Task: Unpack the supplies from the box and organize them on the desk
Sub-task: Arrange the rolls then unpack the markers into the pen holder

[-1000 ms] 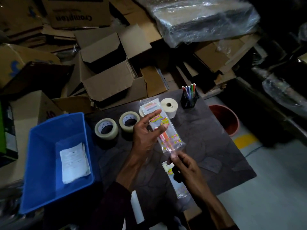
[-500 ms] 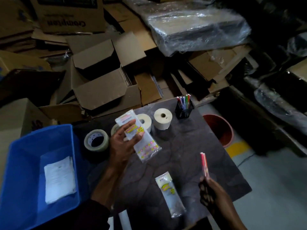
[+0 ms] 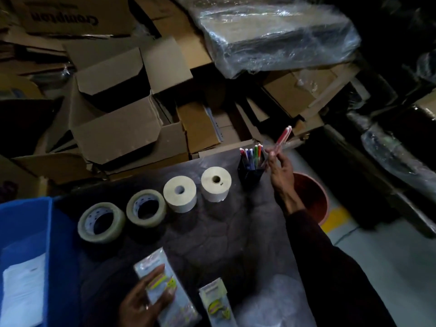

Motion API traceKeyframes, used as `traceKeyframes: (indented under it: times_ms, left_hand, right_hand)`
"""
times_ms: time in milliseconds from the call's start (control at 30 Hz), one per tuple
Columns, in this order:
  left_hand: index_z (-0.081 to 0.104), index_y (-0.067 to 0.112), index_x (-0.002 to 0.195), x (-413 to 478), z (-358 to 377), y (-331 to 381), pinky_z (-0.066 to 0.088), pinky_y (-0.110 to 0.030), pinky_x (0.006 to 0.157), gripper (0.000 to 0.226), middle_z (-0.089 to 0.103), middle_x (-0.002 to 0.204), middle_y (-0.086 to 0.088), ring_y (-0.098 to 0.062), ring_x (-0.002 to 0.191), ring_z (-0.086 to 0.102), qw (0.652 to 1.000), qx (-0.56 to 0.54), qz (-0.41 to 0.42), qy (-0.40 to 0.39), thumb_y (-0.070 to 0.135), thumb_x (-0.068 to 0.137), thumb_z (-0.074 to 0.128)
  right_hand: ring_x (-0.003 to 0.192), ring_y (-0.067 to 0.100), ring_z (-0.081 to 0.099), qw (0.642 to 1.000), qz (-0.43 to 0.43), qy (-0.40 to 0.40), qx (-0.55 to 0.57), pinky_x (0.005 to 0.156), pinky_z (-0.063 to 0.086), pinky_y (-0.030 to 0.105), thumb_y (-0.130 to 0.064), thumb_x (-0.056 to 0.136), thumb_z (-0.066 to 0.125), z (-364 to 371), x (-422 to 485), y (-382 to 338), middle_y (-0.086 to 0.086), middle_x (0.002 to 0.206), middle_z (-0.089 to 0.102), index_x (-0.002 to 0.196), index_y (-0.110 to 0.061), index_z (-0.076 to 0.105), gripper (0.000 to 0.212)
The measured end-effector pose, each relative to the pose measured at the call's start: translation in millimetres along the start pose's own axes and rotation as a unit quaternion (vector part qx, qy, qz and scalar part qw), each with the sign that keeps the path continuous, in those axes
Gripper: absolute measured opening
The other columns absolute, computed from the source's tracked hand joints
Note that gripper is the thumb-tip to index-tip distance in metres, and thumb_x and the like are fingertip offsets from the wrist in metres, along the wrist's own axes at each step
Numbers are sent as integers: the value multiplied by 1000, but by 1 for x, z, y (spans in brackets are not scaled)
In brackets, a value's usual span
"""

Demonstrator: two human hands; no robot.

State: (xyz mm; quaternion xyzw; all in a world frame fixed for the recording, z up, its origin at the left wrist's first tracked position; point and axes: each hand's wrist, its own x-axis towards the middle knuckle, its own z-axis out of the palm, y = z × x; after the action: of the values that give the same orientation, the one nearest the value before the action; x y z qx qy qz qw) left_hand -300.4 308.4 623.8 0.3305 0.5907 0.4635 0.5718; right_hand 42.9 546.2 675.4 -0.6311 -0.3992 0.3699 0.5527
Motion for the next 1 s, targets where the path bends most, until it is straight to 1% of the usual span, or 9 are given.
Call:
traceKeyframes:
  times_ms: [100,200,300,400,567,700,800,967,1000]
  left_hand:
    - [79,18,95,5,-9,-18,58,-39,83,77,74,109,-12,-22,91,73,999,-7,-48,-24,35,24,103]
    - [81,25,82,8,2,-16,59,-30,79,80,78,93,1,-16,83,73,998,-31,-49,11,54,10,97]
    - [80,23,91,12,18,-5,58,-19,75,58,78,90,6,-5,80,72,999,9,-8,41,29,37,101]
    - [70,3,106,17,24,-11,57,-15,71,52,77,95,-3,-6,79,72,998,32,-5,57,-10,56,78]
    - [72,11,108,20,26,-20,57,-24,83,52,76,105,-3,-13,95,69,996,67,-10,56,-4,59,80]
    - [70,7,109,18,34,-13,58,-18,71,51,76,102,-2,-6,85,71,997,48,-29,45,-20,66,72]
    - [68,3,114,18,33,-14,58,-18,69,52,76,100,-3,-6,84,71,997,42,-39,45,-21,68,71]
    - [70,19,111,12,25,-23,59,-29,79,54,74,109,-5,-17,95,70,994,80,-59,35,4,63,89]
    - [70,23,110,8,22,-25,59,-28,80,56,74,110,-2,-17,96,69,993,83,-70,39,13,59,92]
  right_hand:
    - [99,10,66,1000,-16,-21,-10,86,57,31,-32,100,58,8,37,26,17,124,64,105,-27,73,16]
    - [111,13,64,998,-23,-25,-46,99,53,44,-44,95,61,9,56,52,10,130,60,108,-29,74,24]
    - [127,22,57,996,-34,-38,-69,107,48,52,-53,92,63,2,67,87,4,132,62,112,-34,74,29]
    - [131,18,53,994,-13,-48,-94,108,47,48,-55,89,66,-5,64,104,0,137,60,118,-31,71,38]
    - [113,-2,59,995,11,-40,-92,90,47,13,-17,86,75,-6,46,72,1,128,64,107,-34,67,28]
    - [125,7,56,997,11,-32,-73,102,45,17,-10,81,79,-15,51,74,0,133,62,124,-19,62,46]
    - [113,-4,56,997,18,7,-70,93,45,7,-11,86,76,-19,44,71,-2,127,61,126,-14,58,44]
    - [93,-2,61,993,24,102,-50,90,52,27,-4,90,66,-23,-11,87,4,104,66,111,-12,61,23]
    - [87,-8,60,994,30,86,-61,85,50,21,0,91,64,-23,-36,93,-2,97,65,108,-10,60,20]
